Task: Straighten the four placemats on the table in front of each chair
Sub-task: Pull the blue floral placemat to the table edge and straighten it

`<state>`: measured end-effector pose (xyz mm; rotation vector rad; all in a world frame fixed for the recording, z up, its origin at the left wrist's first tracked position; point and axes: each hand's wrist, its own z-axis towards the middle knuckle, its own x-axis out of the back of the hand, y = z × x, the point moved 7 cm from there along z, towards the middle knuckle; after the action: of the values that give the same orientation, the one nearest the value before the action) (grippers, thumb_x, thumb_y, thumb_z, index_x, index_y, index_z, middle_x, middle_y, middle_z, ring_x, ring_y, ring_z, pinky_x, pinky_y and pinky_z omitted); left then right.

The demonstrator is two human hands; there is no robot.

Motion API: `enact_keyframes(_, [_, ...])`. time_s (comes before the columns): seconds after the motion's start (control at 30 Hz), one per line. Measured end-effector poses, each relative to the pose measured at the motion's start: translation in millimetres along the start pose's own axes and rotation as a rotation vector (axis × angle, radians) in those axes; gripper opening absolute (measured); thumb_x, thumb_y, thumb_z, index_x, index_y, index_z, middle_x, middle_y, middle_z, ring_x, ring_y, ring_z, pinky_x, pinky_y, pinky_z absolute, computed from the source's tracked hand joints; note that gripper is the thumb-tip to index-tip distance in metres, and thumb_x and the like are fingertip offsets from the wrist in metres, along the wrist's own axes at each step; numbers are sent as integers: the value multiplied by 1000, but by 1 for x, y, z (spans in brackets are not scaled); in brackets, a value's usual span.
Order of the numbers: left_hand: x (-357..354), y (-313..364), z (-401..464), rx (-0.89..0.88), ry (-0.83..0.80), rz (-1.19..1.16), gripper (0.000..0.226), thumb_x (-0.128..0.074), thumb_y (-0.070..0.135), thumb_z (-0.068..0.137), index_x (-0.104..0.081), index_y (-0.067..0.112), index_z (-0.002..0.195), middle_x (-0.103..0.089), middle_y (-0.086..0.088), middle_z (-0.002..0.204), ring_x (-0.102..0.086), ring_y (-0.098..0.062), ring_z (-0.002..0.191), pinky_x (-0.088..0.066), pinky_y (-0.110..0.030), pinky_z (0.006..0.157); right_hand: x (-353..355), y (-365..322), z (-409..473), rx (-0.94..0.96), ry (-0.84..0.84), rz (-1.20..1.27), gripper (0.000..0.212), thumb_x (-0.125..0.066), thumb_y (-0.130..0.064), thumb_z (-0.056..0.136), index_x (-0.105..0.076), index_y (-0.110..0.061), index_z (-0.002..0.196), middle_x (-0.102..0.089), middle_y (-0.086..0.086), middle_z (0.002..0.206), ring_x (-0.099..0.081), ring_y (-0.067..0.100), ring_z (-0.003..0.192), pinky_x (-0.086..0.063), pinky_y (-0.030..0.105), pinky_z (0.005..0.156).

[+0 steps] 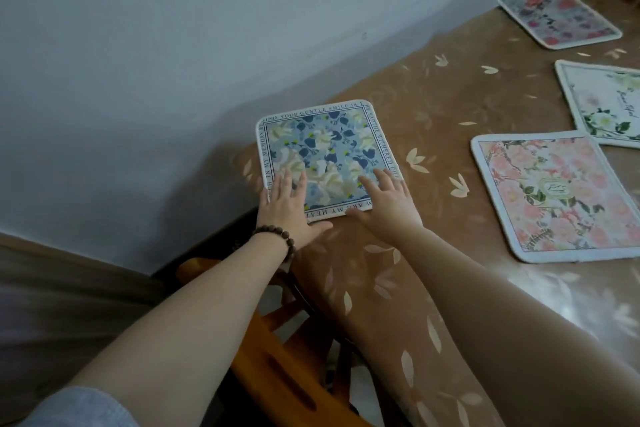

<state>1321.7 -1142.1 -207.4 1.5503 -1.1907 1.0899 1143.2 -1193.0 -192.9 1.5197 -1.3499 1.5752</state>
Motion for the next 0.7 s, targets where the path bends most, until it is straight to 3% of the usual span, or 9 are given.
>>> enact_keyframes(0.17, [-37, -9, 18, 7, -80, -11, 112, -47, 80, 72, 9, 22, 150, 12, -10, 158, 10, -29, 145, -2, -45, 117, -37, -9, 30, 67, -135, -65, 89, -54, -65, 81, -9, -31, 150, 5, 6, 160, 10, 24, 145, 4, 49, 117])
enact_keyframes(0.33, [-52, -11, 30, -47, -95, -18, 104, -43, 77, 76, 6, 25, 150, 10, -8, 159, 10, -28, 145, -1, -45, 117, -58, -12, 44, 79, -211, -61, 96, -59, -64, 77, -5, -34, 150, 9, 5, 159, 15, 25, 144, 8, 55, 114])
enact_keyframes(0.53, [-54, -11, 38, -125, -62, -5, 81, -35, 70, 84, -3, 35, 150, 4, -4, 160, 10, -28, 145, 2, -48, 116, -62, -5, 46, 145, -168, -159, 84, -44, -69, 82, -9, -32, 149, 0, 4, 160, 8, 29, 145, 1, 63, 112])
enact_keyframes(0.7, [-57, -4, 38, -171, -81, 10, 65, -34, 61, 91, -12, 41, 148, 1, -1, 160, 13, -32, 144, 6, -56, 114, -70, -6, 42, 238, -176, -271, 66, -27, -57, 94, -7, -27, 150, 0, 8, 159, 7, 38, 144, 0, 69, 109])
